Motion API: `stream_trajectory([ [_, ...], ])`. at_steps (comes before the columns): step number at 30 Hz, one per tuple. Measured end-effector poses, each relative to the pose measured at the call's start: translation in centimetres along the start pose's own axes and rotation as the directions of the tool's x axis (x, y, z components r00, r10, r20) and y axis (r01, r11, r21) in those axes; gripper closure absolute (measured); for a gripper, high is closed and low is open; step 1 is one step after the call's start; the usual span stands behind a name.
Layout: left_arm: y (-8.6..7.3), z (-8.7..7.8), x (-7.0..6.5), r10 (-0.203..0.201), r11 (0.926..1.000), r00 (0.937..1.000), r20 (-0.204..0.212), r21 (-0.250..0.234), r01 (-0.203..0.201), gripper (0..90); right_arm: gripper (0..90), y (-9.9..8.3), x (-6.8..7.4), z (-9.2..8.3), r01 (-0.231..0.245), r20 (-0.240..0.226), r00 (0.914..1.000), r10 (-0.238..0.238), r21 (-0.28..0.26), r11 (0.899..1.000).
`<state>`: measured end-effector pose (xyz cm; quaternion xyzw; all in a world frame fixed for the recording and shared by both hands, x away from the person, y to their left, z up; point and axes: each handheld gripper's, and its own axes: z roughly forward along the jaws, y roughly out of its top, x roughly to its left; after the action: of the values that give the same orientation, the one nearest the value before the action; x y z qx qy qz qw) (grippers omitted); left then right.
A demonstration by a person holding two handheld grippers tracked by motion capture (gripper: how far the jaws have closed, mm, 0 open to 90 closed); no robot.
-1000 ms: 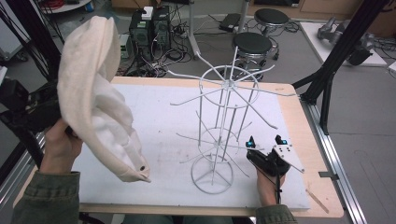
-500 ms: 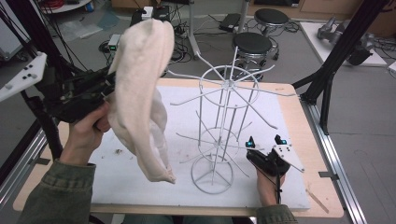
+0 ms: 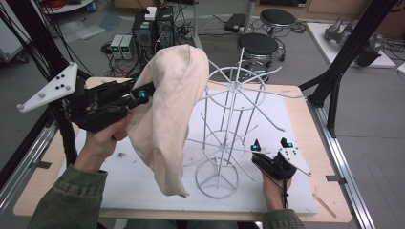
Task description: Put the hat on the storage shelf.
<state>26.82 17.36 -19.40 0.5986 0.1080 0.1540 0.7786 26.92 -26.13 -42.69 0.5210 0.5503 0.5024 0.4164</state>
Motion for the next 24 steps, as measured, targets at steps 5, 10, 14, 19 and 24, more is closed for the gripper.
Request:
stream_trajectory([
  [5, -0.2, 0.0, -0.2, 0.019, 0.9993, 0.9995, -0.026, 0.034, -0.018, 78.6, 6.2, 0.0, 0.0, 0.0, 0.007, 0.0, 1.0, -0.007, -0.002, 1.0],
  [10, -0.5, -0.1, -0.4, 0.049, 0.9966, 0.9978, -0.045, 0.068, -0.046, 78.7, 6.2, 0.0, 0.1, 0.0, 0.0, -0.004, 1.0, 0.0, 0.001, 1.0],
  [14, -0.4, -0.1, -0.6, 0.083, 0.9915, 0.9934, -0.079, 0.107, -0.075, 78.7, 6.2, 0.0, 0.1, 0.0, 0.004, -0.006, 1.0, -0.004, -0.002, 1.0],
  [19, -0.2, 0.0, -1.1, 0.127, 0.9828, 0.9843, -0.123, 0.149, -0.108, 78.6, 6.2, 0.0, 0.0, 0.0, 0.007, -0.002, 1.0, -0.007, -0.006, 1.0],
  [24, -0.4, 0.2, -1.2, 0.129, 0.9797, 0.9825, -0.135, 0.171, -0.105, 77.6, 6.2, 0.0, 0.0, 0.0, 0.008, -0.003, 1.0, -0.008, -0.005, 1.0],
])
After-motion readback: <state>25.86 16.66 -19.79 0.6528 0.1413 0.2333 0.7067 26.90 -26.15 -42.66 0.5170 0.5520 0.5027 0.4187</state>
